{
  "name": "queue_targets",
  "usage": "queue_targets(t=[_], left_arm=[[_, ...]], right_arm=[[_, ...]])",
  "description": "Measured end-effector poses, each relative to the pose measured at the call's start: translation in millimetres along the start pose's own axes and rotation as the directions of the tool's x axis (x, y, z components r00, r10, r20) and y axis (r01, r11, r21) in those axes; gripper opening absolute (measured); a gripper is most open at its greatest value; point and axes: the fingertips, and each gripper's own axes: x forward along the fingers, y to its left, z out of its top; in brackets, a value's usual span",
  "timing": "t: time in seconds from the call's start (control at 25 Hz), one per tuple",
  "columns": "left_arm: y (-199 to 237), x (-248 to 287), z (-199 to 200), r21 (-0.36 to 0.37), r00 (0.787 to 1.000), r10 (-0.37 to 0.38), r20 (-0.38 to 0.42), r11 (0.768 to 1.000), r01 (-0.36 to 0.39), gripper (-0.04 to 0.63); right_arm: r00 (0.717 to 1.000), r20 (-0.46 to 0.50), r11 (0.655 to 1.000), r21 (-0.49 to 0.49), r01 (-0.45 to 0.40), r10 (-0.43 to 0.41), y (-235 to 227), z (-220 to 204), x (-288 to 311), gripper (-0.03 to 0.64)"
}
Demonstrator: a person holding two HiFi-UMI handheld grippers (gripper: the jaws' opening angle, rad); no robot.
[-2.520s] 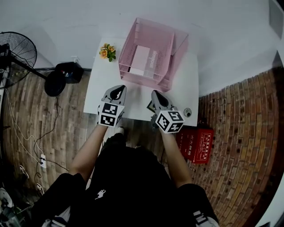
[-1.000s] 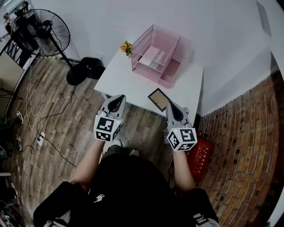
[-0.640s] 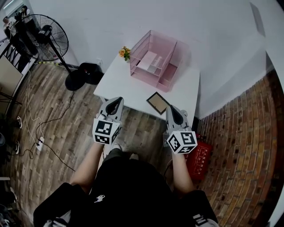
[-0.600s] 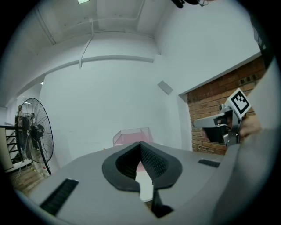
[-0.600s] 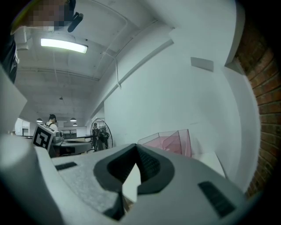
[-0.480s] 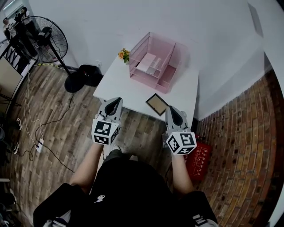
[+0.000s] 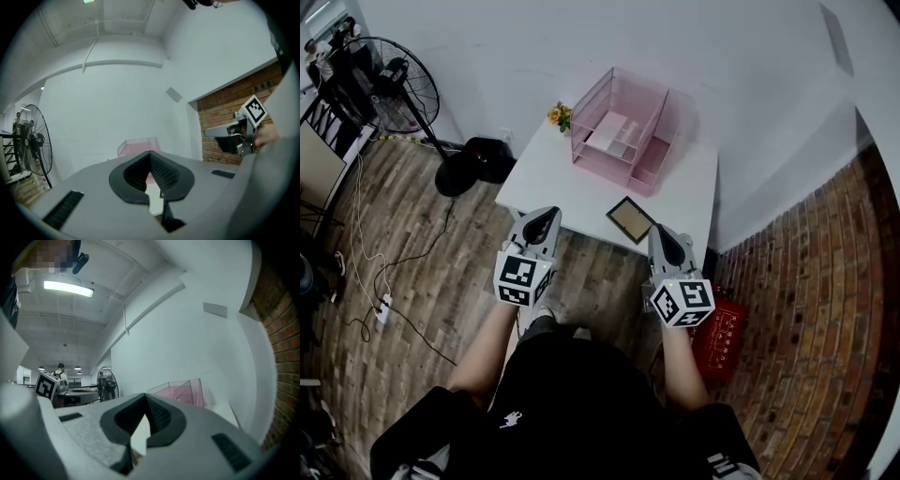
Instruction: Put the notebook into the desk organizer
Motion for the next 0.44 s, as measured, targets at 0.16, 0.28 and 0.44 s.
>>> queue_targets(t=[0.16, 0.28, 0.44], left_arm=[[-1.9, 1.6, -5.6, 0.017, 1.000, 0.006, -0.010, 1.000, -0.006, 0.003], [-3.7, 5.3, -5.3, 0.037, 1.000, 0.006, -0.017, 0.999, -0.005, 0.003], [-2.2, 10.8, -8.4, 0.049, 1.000, 0.016, -0.021, 0.999, -0.015, 0.003]], right_arm=[[1.000, -0.003, 1.000, -0.004, 0.003, -0.003, -1.1, -1.1, -0.7, 0.002], [1.000, -0.001, 1.000, -0.009, 0.006, -0.006, -3.0, 0.4, -1.0, 0.002], [1.000, 0.002, 1.000, -0.006, 0.009, -0.009, -7.0, 0.6, 0.9, 0.002]])
